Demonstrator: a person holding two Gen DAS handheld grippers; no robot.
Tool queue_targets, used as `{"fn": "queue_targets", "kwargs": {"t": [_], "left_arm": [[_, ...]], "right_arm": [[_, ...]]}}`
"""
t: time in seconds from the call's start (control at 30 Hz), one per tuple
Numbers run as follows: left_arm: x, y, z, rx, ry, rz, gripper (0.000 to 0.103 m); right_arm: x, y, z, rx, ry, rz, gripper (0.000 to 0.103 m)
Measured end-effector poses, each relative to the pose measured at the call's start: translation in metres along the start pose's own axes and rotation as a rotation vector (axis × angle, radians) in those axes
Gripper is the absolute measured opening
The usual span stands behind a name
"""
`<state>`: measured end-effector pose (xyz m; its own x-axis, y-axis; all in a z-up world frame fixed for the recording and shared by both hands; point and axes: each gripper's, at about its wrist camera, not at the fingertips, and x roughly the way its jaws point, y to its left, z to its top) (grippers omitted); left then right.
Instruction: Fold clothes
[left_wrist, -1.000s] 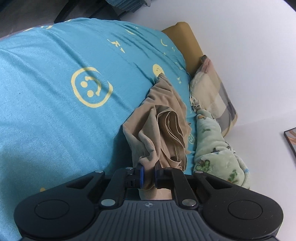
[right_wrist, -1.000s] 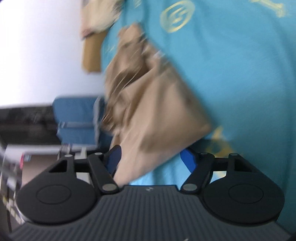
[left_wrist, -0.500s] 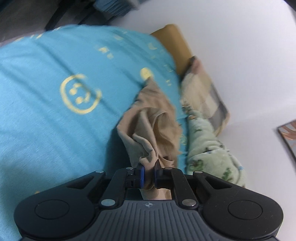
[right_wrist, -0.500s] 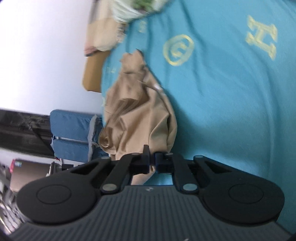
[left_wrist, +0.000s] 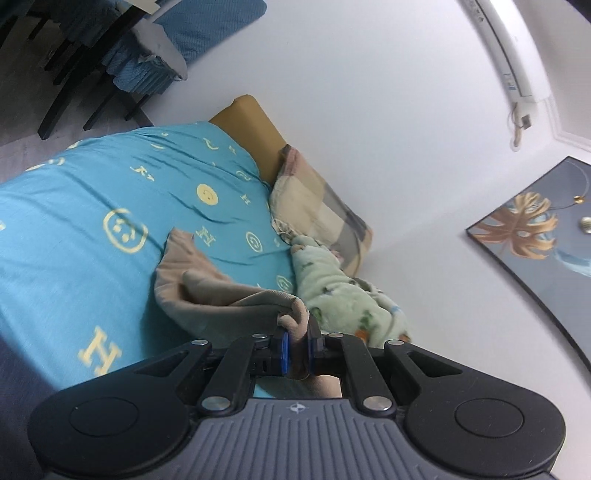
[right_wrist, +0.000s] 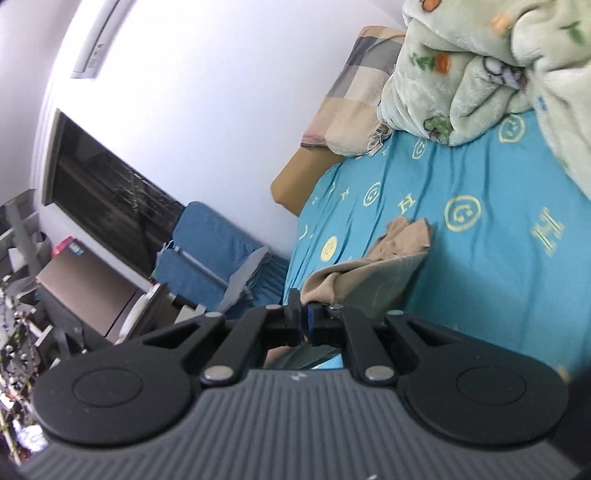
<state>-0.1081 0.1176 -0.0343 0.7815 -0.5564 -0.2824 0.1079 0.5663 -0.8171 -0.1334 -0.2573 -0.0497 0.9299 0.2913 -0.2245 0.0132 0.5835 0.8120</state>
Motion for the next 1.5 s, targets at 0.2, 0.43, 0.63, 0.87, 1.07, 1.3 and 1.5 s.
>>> {"fn": "queue_targets", "kwargs": {"t": [0.2, 0.43, 0.63, 0.87, 1.07, 1.3, 1.5], "left_arm": [[0.019, -0.006, 0.017, -0.003, 0.054, 0.07, 0.01], [0.138, 0.0, 0.073, 0.011, 0.152, 0.2, 0.011], [0.225, 0.047, 0.086, 0.066, 0.216, 0.243, 0.011], [0.261, 0.073, 0.088, 0.093, 0.259, 0.25, 0.033], [0.252, 0.056, 0.084, 0.207, 0.27, 0.237, 0.075], [0.26, 0.056, 0.066, 0.34, 0.307, 0.356, 0.072], [0.27, 0.065, 0.052, 0.411, 0.336, 0.427, 0.037]], "right_arm": [[0.008, -0.002, 0.011, 0.056, 0.028, -0.018, 0.006], [0.1, -0.03, 0.061, 0.24, 0.126, -0.059, 0.007], [0.185, -0.061, 0.072, 0.096, 0.191, -0.152, 0.008], [0.225, -0.109, 0.069, 0.234, 0.266, -0.116, 0.016], [0.214, -0.105, 0.072, 0.217, 0.231, -0.035, 0.087], [0.208, -0.087, 0.069, -0.003, 0.21, -0.123, 0.065], [0.215, -0.078, 0.058, -0.144, 0.222, -0.194, 0.012]]}}
